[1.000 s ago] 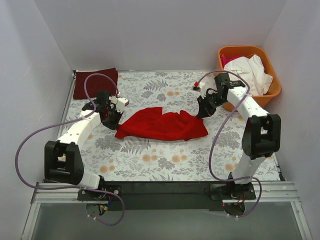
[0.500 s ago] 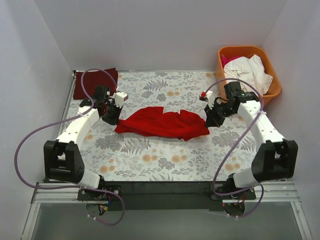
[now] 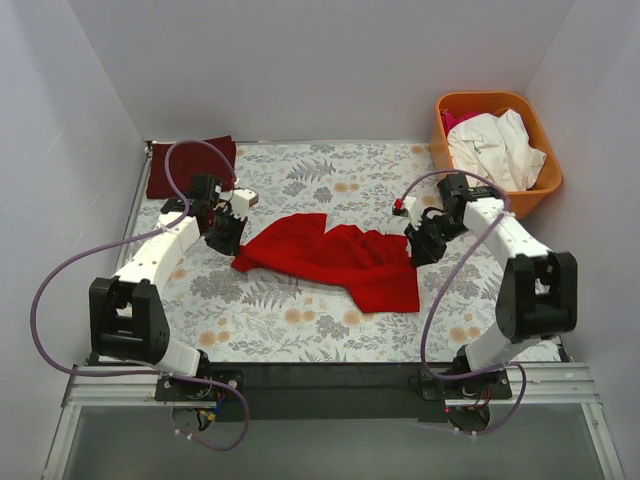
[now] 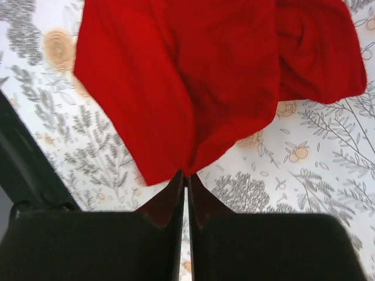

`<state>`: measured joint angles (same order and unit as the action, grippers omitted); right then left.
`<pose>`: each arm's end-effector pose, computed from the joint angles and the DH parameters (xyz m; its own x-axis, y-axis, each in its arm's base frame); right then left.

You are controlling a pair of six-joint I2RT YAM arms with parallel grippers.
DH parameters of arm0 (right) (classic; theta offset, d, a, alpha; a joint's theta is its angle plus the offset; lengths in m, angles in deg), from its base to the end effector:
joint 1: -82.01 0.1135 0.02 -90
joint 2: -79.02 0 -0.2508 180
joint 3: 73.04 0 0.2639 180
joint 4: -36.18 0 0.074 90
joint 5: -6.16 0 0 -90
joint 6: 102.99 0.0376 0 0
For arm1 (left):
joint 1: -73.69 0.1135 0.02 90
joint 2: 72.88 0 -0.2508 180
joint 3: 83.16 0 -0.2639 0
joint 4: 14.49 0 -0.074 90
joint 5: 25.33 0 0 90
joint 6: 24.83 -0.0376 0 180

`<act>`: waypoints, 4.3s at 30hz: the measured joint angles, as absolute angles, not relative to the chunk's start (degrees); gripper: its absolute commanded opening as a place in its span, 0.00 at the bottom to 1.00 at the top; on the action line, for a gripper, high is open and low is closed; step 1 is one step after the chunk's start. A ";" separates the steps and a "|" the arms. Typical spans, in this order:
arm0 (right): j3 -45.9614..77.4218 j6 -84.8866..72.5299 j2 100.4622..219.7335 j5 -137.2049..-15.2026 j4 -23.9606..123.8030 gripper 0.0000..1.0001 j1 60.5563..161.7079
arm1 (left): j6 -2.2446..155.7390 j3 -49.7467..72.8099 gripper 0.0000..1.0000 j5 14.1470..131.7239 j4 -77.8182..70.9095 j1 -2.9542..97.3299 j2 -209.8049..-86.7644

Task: Fold and stack the t-shirts
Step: Flatten the tshirt out

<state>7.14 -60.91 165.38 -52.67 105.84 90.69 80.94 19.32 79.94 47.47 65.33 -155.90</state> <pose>0.2861 0.0634 0.2324 -0.4536 -0.7117 -0.5364 -0.8818 0.4454 0.1548 0.2899 -0.0526 0.2353 -0.9447 -0.1262 -0.3028 -0.0172 0.9409 -0.3383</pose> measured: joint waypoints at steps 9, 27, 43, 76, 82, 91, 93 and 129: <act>6.44 -55.87 172.82 -57.65 103.30 0.56 89.34 | 82.40 19.36 0.00 80.58 46.22 65.33 -159.75; -5.84 -50.53 168.27 -61.96 99.26 0.54 91.44 | 83.73 23.34 0.00 80.84 44.76 65.33 -157.91; -10.98 -45.79 168.97 -63.51 92.50 0.01 97.03 | 86.45 27.60 0.00 81.69 43.69 65.33 -155.46; 46.31 -28.52 146.85 -59.62 64.07 0.01 80.25 | 92.63 -4.72 0.00 74.28 19.40 66.07 -135.97; 46.35 -28.68 136.32 -64.12 57.45 0.01 80.27 | 92.17 -0.79 0.00 76.14 13.54 66.07 -120.34; 51.56 -32.02 128.73 -65.08 48.59 0.01 80.25 | 88.83 -1.73 0.00 79.39 11.12 66.07 -108.65; 51.34 -32.76 129.04 -65.04 47.94 0.01 80.25 | 88.15 -3.13 0.00 79.00 12.19 66.07 -109.63; -2.43 -52.04 175.37 -67.97 36.75 0.19 92.27 | 85.64 17.53 0.10 81.84 2.94 68.41 -183.29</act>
